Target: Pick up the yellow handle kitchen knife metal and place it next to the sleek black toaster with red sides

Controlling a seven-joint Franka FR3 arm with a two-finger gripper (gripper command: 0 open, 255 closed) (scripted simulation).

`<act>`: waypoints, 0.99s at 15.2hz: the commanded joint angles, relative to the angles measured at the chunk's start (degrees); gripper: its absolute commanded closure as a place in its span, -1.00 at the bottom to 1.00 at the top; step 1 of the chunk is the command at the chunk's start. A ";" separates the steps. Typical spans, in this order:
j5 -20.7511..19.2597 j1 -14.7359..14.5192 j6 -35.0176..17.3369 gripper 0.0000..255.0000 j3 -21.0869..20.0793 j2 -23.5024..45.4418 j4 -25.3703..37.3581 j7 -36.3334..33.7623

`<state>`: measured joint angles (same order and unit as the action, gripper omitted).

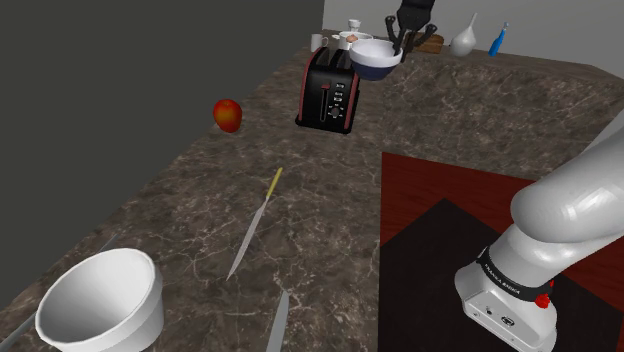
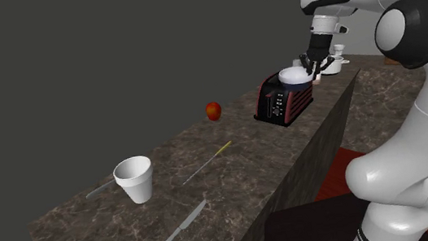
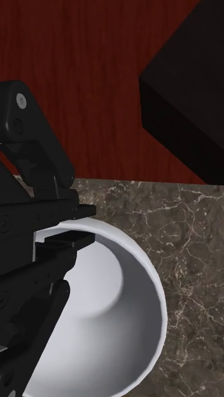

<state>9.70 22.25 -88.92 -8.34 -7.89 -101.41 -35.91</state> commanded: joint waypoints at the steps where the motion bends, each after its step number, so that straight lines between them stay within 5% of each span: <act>1: 0.02 -0.02 -1.67 1.00 -0.05 -0.06 -1.68 0.21; 15: 0.33 -0.19 -12.36 1.00 -0.33 -0.38 -12.79 1.66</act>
<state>10.02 22.08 -100.61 -8.64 -8.32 -113.64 -34.32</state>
